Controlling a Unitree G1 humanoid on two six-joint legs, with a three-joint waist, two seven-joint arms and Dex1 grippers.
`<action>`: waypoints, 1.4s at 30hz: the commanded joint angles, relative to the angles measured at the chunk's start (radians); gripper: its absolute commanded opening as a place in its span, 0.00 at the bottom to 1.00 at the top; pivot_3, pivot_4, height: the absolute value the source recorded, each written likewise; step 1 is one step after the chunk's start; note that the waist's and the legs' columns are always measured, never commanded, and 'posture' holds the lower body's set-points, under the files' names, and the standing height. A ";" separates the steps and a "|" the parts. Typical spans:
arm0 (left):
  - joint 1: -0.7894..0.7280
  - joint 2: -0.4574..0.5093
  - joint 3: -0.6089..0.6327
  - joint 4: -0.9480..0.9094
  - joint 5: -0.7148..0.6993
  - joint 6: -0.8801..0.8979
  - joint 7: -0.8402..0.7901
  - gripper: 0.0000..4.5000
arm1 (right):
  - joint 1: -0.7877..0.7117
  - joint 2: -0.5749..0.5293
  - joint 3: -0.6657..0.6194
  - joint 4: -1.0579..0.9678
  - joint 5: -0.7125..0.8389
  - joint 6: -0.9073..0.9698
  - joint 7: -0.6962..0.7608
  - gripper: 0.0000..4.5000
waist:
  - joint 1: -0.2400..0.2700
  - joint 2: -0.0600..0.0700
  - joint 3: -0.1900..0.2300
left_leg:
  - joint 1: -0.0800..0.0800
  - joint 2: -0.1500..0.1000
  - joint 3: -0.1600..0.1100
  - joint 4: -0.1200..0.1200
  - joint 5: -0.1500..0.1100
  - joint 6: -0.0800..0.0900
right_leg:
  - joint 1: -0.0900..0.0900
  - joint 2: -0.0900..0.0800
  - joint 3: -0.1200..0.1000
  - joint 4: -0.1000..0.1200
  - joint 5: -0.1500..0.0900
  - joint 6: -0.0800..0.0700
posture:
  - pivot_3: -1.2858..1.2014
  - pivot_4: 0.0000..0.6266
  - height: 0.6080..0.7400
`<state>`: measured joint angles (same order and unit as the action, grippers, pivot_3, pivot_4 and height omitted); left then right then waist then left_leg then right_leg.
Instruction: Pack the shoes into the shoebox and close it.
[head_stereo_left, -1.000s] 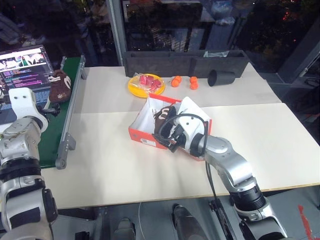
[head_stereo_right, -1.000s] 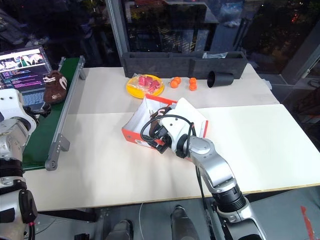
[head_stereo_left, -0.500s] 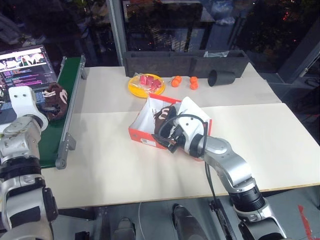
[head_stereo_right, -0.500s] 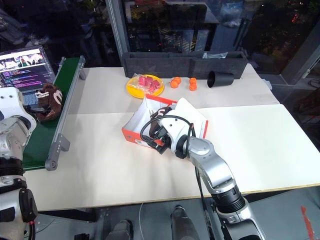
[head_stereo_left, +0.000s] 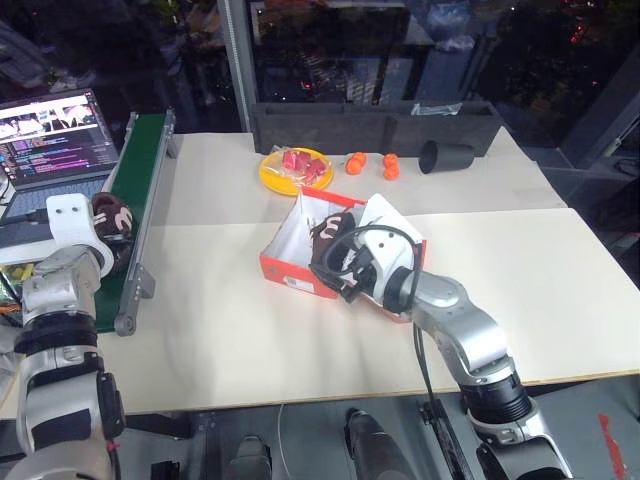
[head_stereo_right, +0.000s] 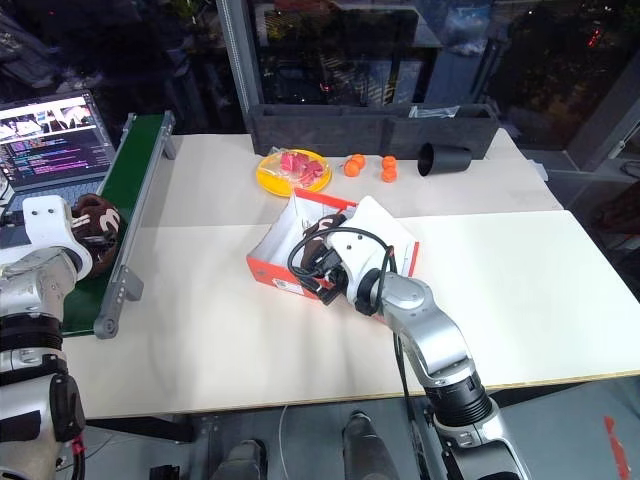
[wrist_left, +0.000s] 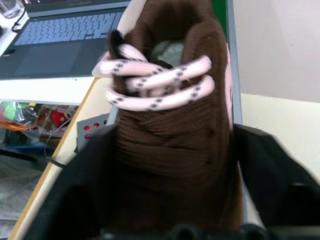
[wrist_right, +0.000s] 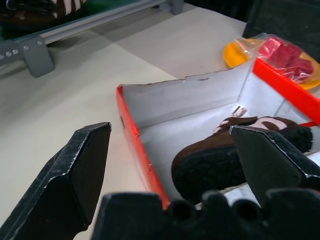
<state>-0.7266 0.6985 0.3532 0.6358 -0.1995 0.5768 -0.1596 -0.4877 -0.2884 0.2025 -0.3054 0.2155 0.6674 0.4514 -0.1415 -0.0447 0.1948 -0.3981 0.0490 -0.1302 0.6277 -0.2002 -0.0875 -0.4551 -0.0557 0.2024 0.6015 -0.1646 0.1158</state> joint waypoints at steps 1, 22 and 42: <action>-0.036 -0.008 0.007 -0.033 -0.013 0.019 0.000 0.44 | -0.023 0.000 -0.044 -0.046 0.019 0.005 -0.004 1.00 | 0.004 0.000 0.000 | 0.000 0.000 0.000 0.000 0.001 -0.001 | 0.000 0.000 0.000 0.001 0.000 0.000 | 0.52 0.24 0.90; -0.036 -0.028 -0.046 -0.283 -0.013 -0.187 -0.178 0.31 | -0.033 0.011 -0.081 -0.035 0.034 0.023 0.004 1.00 | 0.013 -0.001 0.000 | -0.002 0.000 -0.001 -0.001 0.002 -0.003 | -0.001 0.000 -0.001 -0.001 0.000 0.000 | 0.52 0.24 0.90; -0.214 0.167 -0.642 -0.200 0.298 -1.221 -1.055 0.31 | -0.547 -0.241 -0.277 0.282 0.409 0.514 0.278 1.00 | 0.005 0.003 0.002 | -0.002 0.000 -0.001 -0.001 0.002 -0.002 | -0.002 0.000 0.000 0.000 -0.001 -0.002 | 0.52 0.24 0.90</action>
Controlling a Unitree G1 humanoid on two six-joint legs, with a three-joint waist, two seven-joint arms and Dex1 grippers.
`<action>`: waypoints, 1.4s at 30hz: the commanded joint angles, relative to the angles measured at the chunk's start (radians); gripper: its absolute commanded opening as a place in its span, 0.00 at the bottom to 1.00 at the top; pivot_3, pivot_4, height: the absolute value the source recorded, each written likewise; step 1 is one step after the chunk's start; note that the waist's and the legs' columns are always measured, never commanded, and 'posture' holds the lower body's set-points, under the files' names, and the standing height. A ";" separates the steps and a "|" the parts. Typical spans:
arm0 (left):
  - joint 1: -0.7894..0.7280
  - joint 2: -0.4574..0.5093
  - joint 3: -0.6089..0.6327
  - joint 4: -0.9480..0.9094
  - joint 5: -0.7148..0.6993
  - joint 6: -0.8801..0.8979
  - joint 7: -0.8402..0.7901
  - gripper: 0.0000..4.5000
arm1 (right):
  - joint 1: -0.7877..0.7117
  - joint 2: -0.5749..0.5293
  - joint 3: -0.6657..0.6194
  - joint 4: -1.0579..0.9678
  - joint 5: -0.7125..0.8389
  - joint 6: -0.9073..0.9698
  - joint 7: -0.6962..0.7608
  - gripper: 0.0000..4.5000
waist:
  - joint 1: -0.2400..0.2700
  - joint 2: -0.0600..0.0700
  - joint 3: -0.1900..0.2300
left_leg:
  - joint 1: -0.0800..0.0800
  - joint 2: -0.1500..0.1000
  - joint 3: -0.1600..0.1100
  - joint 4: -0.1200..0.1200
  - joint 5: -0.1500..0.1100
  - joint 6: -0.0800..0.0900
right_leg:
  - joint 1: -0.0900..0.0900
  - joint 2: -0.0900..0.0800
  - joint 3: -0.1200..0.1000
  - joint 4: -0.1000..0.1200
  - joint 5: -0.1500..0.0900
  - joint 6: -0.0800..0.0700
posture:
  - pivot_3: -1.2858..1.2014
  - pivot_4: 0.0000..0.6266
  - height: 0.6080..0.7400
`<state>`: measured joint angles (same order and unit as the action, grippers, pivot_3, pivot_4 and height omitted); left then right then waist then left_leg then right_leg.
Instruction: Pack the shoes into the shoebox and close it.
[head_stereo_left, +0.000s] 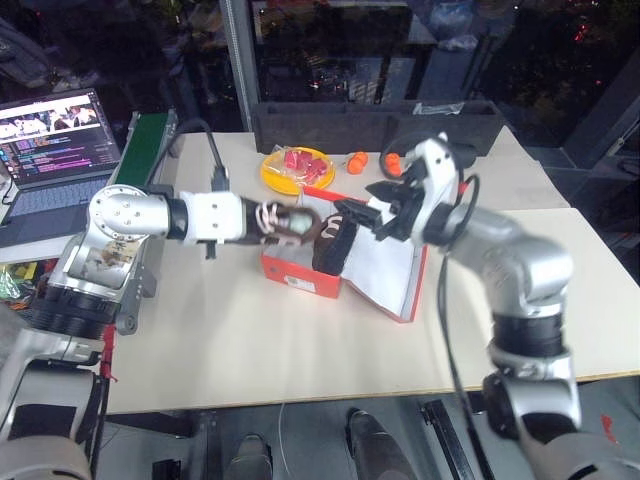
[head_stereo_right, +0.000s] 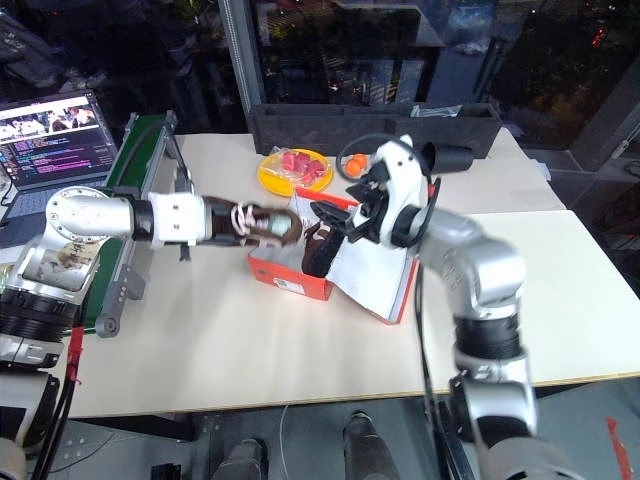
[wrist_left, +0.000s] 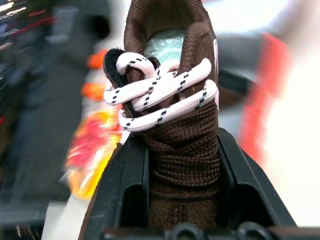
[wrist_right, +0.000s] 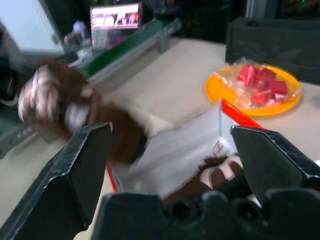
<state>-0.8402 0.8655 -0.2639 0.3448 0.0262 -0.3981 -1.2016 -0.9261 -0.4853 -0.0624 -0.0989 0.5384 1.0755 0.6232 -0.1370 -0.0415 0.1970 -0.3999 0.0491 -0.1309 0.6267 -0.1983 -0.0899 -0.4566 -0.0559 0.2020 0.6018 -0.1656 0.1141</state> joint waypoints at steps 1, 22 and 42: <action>-0.131 -0.012 -0.042 0.138 0.099 -0.330 -0.005 0.31 | -0.145 -0.046 -0.016 0.119 0.102 0.121 0.125 1.00 | -0.001 0.000 0.000 | 0.000 0.000 0.000 0.000 0.000 0.000 | 0.000 0.000 0.000 0.000 0.000 0.000 | 0.52 0.24 0.90; -0.562 -0.194 -0.071 0.725 0.440 -1.164 0.430 0.31 | -0.210 0.055 0.002 0.356 0.221 0.350 0.227 1.00 | -0.016 0.001 0.001 | -0.005 -0.002 -0.001 0.004 0.000 0.001 | -0.002 -0.002 0.000 0.008 -0.003 0.004 | 0.52 0.24 0.90; -0.624 -0.125 -0.147 0.710 0.886 -1.106 0.970 0.31 | -0.169 0.037 -0.027 0.295 0.272 0.412 0.206 0.22 | -0.017 0.001 0.001 | -0.005 -0.002 -0.001 0.004 0.000 0.001 | -0.004 -0.002 0.000 0.009 -0.004 0.005 | 0.52 0.24 0.90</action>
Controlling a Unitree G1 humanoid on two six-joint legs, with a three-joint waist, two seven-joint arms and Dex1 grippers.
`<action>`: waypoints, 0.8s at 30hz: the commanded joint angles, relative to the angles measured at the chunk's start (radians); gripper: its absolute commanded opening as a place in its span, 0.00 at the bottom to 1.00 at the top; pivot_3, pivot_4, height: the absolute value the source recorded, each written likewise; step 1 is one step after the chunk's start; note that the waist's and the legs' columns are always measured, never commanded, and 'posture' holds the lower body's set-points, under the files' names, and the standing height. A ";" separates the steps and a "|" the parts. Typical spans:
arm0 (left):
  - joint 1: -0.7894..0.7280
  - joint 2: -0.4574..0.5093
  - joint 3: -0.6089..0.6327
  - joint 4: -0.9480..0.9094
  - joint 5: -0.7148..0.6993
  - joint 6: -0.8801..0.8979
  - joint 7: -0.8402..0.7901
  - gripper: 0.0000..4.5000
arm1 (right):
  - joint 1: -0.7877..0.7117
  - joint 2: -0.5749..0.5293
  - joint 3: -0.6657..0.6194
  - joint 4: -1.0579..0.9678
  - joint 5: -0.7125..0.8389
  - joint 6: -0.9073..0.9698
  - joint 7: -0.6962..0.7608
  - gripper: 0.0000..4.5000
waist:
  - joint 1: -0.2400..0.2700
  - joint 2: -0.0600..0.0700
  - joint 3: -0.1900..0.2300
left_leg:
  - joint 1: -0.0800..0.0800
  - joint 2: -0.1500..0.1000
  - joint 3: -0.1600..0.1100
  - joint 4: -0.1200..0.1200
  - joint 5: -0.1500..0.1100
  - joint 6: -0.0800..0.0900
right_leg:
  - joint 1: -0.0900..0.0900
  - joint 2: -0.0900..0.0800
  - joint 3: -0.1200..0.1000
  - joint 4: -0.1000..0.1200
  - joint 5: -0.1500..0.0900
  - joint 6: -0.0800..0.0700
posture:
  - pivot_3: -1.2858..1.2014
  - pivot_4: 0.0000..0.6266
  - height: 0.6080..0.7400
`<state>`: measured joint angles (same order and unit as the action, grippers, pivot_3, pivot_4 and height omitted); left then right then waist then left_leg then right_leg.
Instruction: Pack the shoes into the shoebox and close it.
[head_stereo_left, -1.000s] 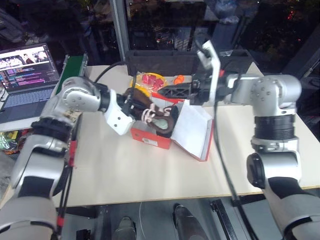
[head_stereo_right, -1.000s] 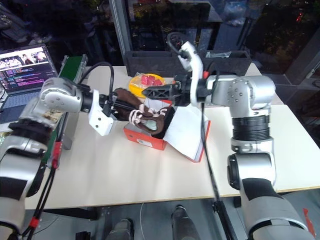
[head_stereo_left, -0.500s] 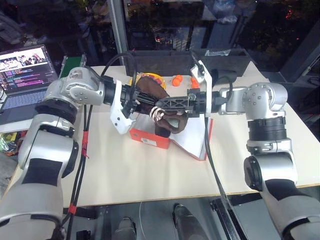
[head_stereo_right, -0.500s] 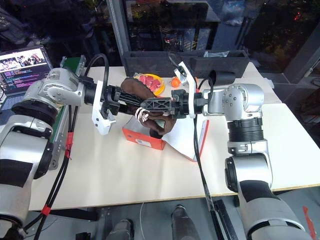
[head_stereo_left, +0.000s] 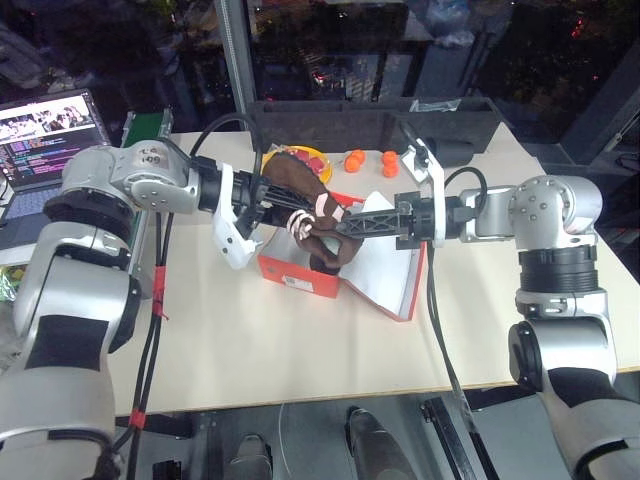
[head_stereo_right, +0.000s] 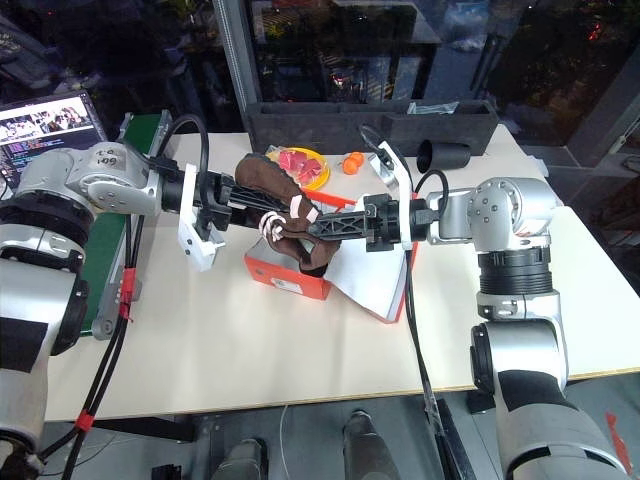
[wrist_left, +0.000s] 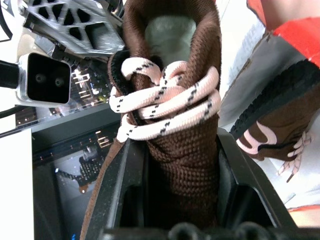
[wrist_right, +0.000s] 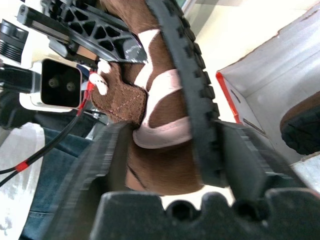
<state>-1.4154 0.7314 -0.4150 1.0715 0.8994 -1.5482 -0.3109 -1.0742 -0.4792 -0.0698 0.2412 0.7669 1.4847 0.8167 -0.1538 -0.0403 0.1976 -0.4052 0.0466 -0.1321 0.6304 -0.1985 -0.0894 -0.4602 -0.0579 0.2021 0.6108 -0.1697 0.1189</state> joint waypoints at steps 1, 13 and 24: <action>-0.052 0.009 -0.001 -0.018 0.022 0.045 0.097 0.31 | -0.022 0.037 -0.023 -0.043 0.043 0.001 0.006 0.22 | 0.000 0.000 0.000 | 0.000 0.000 0.000 0.000 0.000 0.000 | 0.000 0.000 0.000 0.000 0.000 0.000 | 0.52 0.24 0.90; -0.062 -0.052 -0.018 0.100 -0.159 0.048 0.062 0.59 | -0.018 0.151 -0.126 -0.046 0.024 -0.010 -0.155 0.21 | 0.000 0.000 0.000 | 0.000 0.000 0.000 0.000 0.000 0.000 | 0.000 0.000 0.000 0.001 0.000 0.000 | 0.52 0.24 0.90; 0.088 -0.041 0.040 0.056 -0.657 0.264 -0.389 0.71 | -0.020 0.337 -0.393 -0.049 -0.088 -0.100 -0.608 0.21 | -0.011 0.000 0.000 | 0.001 0.000 0.000 -0.001 0.000 0.000 | 0.000 0.000 0.000 0.002 0.000 -0.001 | 0.52 0.24 0.90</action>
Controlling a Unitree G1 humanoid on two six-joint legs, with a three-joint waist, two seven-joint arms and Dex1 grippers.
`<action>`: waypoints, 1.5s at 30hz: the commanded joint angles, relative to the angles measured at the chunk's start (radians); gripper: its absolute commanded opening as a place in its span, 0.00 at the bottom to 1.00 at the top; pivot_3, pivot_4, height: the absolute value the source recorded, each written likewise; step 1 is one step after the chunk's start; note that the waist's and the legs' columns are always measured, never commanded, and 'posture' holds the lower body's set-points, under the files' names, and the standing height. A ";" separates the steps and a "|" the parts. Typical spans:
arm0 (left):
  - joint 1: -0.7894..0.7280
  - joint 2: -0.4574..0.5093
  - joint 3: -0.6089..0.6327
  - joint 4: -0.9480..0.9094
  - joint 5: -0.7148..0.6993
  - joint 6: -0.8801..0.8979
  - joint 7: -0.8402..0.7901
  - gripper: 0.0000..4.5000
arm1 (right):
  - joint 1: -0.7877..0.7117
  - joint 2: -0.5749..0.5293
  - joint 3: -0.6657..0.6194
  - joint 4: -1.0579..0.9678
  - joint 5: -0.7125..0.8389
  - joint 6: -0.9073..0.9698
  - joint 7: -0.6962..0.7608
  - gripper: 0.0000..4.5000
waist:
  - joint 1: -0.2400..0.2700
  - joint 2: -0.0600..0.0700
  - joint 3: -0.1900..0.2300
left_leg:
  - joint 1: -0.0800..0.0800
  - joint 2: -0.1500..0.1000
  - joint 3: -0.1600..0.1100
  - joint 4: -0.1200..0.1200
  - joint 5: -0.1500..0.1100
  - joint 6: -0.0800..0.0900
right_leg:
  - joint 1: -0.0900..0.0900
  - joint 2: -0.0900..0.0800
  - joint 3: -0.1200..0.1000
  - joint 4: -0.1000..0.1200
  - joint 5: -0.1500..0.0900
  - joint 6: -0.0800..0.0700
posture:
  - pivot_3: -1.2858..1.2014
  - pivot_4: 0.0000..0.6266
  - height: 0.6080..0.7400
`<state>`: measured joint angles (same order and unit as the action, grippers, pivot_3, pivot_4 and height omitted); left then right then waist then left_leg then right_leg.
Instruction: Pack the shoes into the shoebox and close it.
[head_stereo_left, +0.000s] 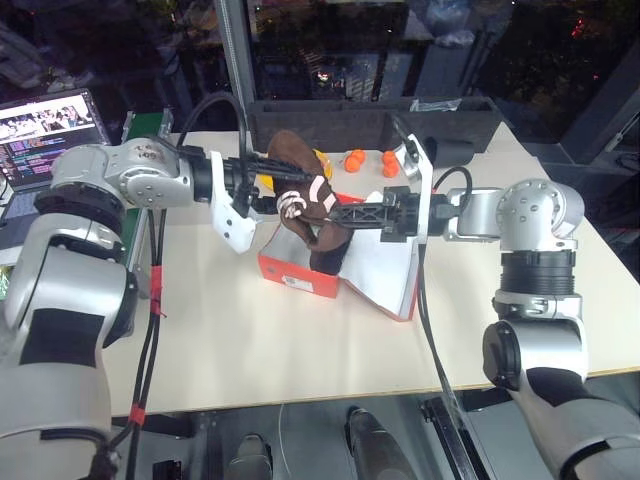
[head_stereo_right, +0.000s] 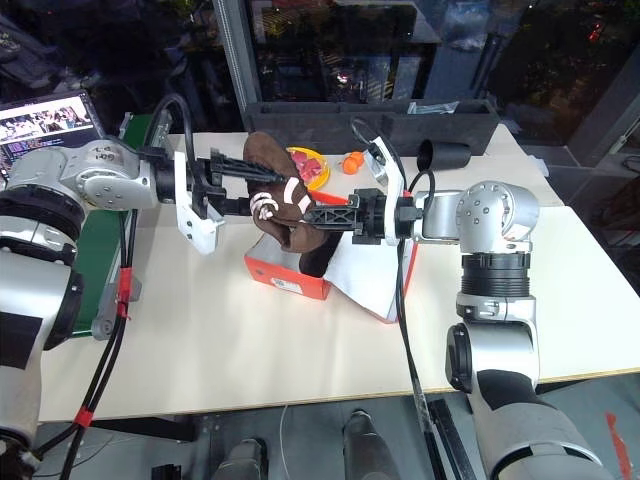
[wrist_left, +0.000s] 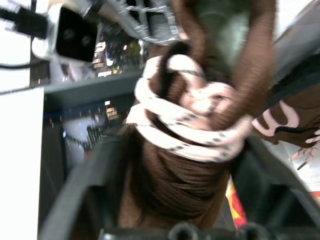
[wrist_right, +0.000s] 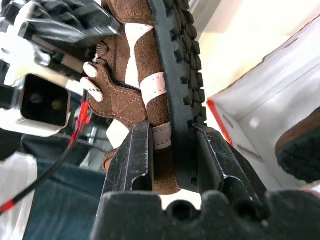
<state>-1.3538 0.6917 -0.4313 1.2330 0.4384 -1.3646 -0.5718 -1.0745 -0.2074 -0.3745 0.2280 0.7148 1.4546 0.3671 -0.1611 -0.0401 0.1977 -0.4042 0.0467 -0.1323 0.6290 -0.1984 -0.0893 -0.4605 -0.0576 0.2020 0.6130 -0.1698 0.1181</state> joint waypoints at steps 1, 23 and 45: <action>0.051 -0.003 0.075 -0.132 -0.247 0.140 -0.173 0.71 | -0.015 0.111 -0.115 -0.043 -0.049 -0.082 -0.223 0.21 | -0.007 0.000 0.000 | 0.000 0.000 0.000 0.000 0.000 0.000 | 0.000 0.000 0.000 0.000 0.000 0.000 | 0.52 0.24 0.90; 0.305 0.071 0.278 -0.529 -0.651 1.324 -0.821 0.71 | -0.121 0.555 -0.296 -0.048 0.149 -0.335 -0.976 0.21 | -0.044 0.004 0.002 | 0.004 0.000 -0.003 -0.003 0.002 0.003 | 0.003 0.000 -0.003 0.001 0.002 -0.006 | 0.52 0.24 0.90; 0.256 0.022 0.316 -0.293 -0.520 1.176 -0.784 0.71 | -0.085 0.653 0.018 0.338 0.382 -0.477 -1.095 0.21 | -0.046 0.004 0.002 | 0.004 0.000 -0.003 -0.005 0.002 0.004 | 0.003 0.000 -0.003 -0.001 0.001 -0.005 | 0.52 0.24 0.90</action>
<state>-1.0876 0.7069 -0.1399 0.9659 -0.0803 -0.1744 -1.3554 -1.1989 0.1429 -0.3761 0.5846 1.0664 0.9907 -0.7447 -0.2074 -0.0358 0.2000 -0.4000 0.0469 -0.1352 0.6243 -0.1963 -0.0858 -0.4579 -0.0579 0.1986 0.6122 -0.1685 0.1129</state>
